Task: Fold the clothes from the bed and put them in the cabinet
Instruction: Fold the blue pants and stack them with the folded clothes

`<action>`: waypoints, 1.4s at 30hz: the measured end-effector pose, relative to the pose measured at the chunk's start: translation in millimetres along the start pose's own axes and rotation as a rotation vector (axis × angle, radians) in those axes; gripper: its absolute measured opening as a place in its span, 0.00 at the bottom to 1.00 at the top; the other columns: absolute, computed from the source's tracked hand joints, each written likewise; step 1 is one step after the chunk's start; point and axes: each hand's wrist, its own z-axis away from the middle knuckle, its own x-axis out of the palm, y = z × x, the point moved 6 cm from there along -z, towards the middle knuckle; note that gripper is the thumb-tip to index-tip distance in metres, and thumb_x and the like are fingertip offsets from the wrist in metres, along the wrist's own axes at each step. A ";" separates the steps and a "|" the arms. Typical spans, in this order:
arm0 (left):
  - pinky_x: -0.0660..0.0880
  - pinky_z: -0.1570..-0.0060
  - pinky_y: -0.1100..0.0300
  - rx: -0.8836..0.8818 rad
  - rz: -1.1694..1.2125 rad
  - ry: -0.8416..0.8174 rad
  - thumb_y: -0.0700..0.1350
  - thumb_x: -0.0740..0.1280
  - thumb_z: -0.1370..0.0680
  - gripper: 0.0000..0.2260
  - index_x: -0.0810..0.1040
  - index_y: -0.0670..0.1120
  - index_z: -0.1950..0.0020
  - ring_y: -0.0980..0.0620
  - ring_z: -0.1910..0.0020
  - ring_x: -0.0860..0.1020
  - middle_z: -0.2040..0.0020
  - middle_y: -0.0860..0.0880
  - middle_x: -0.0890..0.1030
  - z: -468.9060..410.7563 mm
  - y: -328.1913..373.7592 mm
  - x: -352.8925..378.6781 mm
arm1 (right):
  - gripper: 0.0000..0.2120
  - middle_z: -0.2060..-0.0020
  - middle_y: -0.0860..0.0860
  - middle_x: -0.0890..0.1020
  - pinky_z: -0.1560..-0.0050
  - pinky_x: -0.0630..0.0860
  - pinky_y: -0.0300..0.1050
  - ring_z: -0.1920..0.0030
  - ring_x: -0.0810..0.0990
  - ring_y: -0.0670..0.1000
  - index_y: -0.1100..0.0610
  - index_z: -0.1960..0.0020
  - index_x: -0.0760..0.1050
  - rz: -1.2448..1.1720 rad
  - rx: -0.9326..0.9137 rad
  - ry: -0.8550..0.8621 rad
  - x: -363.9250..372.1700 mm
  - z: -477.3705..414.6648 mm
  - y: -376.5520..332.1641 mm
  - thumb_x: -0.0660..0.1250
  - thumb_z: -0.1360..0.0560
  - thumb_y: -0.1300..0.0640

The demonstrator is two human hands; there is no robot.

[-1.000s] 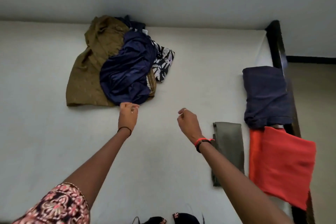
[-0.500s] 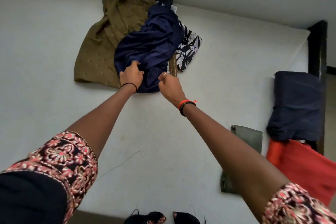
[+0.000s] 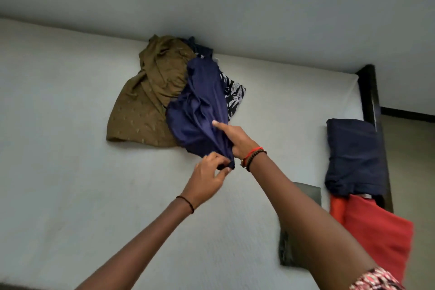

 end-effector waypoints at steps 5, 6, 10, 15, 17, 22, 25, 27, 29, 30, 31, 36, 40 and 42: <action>0.70 0.54 0.60 -0.062 0.109 -0.073 0.46 0.61 0.23 0.05 0.74 0.47 0.51 0.54 0.57 0.75 0.55 0.50 0.77 41.2 49.9 0.4 | 0.15 0.57 0.59 0.81 0.59 0.78 0.47 0.62 0.80 0.54 0.70 0.41 0.75 0.008 -0.024 0.121 -28.5 56.7 -24.9 0.66 0.25 0.63; 0.68 0.59 0.60 -0.100 0.152 -0.051 0.48 0.59 0.23 0.04 0.71 0.49 0.53 0.54 0.61 0.73 0.59 0.50 0.76 47.3 57.1 -2.3 | 0.15 0.58 0.59 0.81 0.61 0.78 0.47 0.63 0.80 0.55 0.69 0.40 0.76 -0.014 -0.012 0.123 -34.0 66.8 -25.9 0.66 0.25 0.63; 0.62 0.69 0.64 -0.107 0.288 0.074 0.42 0.60 0.20 0.06 0.65 0.47 0.57 0.57 0.71 0.67 0.68 0.53 0.69 54.0 105.3 -28.6 | 0.13 0.58 0.60 0.81 0.63 0.79 0.46 0.62 0.80 0.57 0.63 0.41 0.77 -0.097 -0.022 0.127 -43.4 126.7 -55.5 0.63 0.23 0.59; 0.66 0.65 0.66 0.081 0.312 0.037 0.40 0.61 0.26 0.04 0.68 0.50 0.56 0.63 0.68 0.71 0.65 0.59 0.75 45.9 184.9 -69.5 | 0.10 0.73 0.58 0.80 0.73 0.77 0.41 0.73 0.80 0.53 0.62 0.61 0.74 -0.184 -0.116 0.082 -51.6 211.6 -101.8 0.61 0.22 0.62; 0.69 0.61 0.65 0.145 0.286 0.029 0.41 0.60 0.28 0.07 0.72 0.52 0.55 0.64 0.64 0.74 0.62 0.60 0.78 40.8 218.7 -92.8 | 0.07 0.70 0.58 0.79 0.72 0.78 0.42 0.72 0.80 0.52 0.62 0.59 0.73 -0.207 -0.201 0.090 -57.4 244.2 -124.5 0.62 0.23 0.64; 0.74 0.52 0.63 0.323 0.226 -0.007 0.41 0.61 0.30 0.11 0.79 0.48 0.51 0.62 0.56 0.78 0.56 0.53 0.83 29.6 312.7 -153.4 | 0.07 0.75 0.54 0.81 0.75 0.77 0.37 0.76 0.80 0.48 0.62 0.60 0.74 -0.353 -0.402 0.135 -73.1 326.3 -181.4 0.64 0.24 0.67; 0.73 0.55 0.64 0.437 0.188 0.010 0.42 0.62 0.29 0.09 0.79 0.51 0.53 0.64 0.58 0.76 0.58 0.53 0.82 23.3 371.7 -184.8 | 0.05 0.73 0.56 0.81 0.72 0.80 0.41 0.73 0.82 0.51 0.64 0.59 0.74 -0.479 -0.519 0.080 -67.3 372.5 -205.6 0.64 0.24 0.67; 0.73 0.56 0.62 0.495 0.129 0.019 0.43 0.64 0.28 0.08 0.81 0.48 0.54 0.63 0.59 0.76 0.58 0.52 0.82 16.9 412.3 -203.7 | 0.05 0.70 0.56 0.82 0.70 0.80 0.42 0.72 0.82 0.51 0.63 0.57 0.75 -0.509 -0.609 0.074 -65.3 404.6 -220.7 0.65 0.23 0.62; 0.71 0.59 0.62 0.554 0.076 0.013 0.40 0.67 0.27 0.05 0.81 0.44 0.54 0.65 0.63 0.74 0.61 0.50 0.81 9.1 449.6 -220.8 | 0.12 0.68 0.58 0.82 0.71 0.80 0.41 0.73 0.81 0.51 0.60 0.54 0.74 -0.377 -0.635 0.111 -63.4 435.4 -233.9 0.62 0.21 0.51; 0.70 0.61 0.63 0.573 0.043 0.018 0.38 0.68 0.26 0.03 0.81 0.42 0.55 0.66 0.65 0.72 0.62 0.49 0.80 7.9 467.3 -229.0 | 0.17 0.67 0.58 0.80 0.73 0.79 0.40 0.75 0.80 0.50 0.60 0.54 0.73 -0.247 -0.625 0.149 -63.7 451.5 -237.8 0.60 0.21 0.45; 0.69 0.61 0.64 0.589 0.007 0.025 0.37 0.68 0.25 0.03 0.82 0.41 0.55 0.65 0.66 0.72 0.62 0.48 0.79 6.2 484.8 -236.6 | 0.20 0.66 0.58 0.78 0.74 0.77 0.39 0.76 0.78 0.50 0.60 0.53 0.72 -0.113 -0.635 0.188 -64.4 465.3 -244.1 0.58 0.21 0.42; 0.70 0.62 0.65 0.703 -0.270 -0.014 0.44 0.70 0.25 0.05 0.83 0.44 0.57 0.66 0.67 0.73 0.64 0.49 0.81 13.3 562.2 -250.9 | 0.21 0.53 0.51 0.77 0.55 0.75 0.37 0.53 0.77 0.49 0.57 0.40 0.70 0.438 -1.179 0.344 -47.1 548.5 -283.8 0.70 0.28 0.49; 0.72 0.57 0.63 0.751 -0.455 -0.046 0.44 0.70 0.26 0.07 0.84 0.43 0.54 0.58 0.59 0.77 0.58 0.46 0.84 23.0 605.4 -248.9 | 0.12 0.58 0.52 0.80 0.57 0.74 0.37 0.57 0.78 0.49 0.57 0.48 0.75 0.692 -1.334 0.395 -23.8 579.6 -300.0 0.71 0.29 0.64; 0.71 0.56 0.63 0.765 -0.539 -0.043 0.45 0.70 0.26 0.07 0.84 0.42 0.53 0.57 0.58 0.76 0.57 0.46 0.83 27.3 620.9 -252.6 | 0.08 0.61 0.53 0.80 0.59 0.73 0.42 0.59 0.78 0.51 0.57 0.50 0.76 0.740 -1.341 0.543 -26.4 583.0 -304.1 0.69 0.29 0.63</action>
